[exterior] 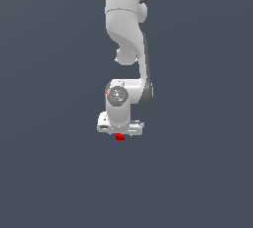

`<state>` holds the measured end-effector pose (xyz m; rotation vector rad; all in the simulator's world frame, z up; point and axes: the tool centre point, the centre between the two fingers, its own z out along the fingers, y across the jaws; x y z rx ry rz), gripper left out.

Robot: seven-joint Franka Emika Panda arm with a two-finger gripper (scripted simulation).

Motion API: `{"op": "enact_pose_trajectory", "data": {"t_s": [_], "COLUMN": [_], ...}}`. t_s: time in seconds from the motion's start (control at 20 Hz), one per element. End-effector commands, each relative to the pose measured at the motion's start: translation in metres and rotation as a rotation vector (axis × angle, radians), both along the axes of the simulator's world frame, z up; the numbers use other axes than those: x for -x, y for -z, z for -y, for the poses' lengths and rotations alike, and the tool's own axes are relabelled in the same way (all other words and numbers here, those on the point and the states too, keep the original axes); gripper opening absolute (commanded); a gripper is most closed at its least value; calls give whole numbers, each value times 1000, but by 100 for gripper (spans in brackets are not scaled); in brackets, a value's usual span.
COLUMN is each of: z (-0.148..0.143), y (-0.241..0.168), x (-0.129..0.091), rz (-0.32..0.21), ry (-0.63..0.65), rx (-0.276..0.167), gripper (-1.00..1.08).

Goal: Pick up the red cube and move it to a goal position.

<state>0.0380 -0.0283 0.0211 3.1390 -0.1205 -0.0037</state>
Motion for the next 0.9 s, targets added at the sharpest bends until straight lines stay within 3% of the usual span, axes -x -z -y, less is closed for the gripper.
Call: {"op": "enact_pose_trajectory", "data": {"t_s": [0.0, 0.15, 0.2, 0.85], "z": [1, 1, 1, 1], "y": [2, 1, 1, -1], "x": [-2, -2, -2, -2], "rz": [3, 2, 2, 2], "ry": [3, 3, 3, 3], "rx": [0, 0, 0, 0], "gripper": [100, 100, -100, -100]}}
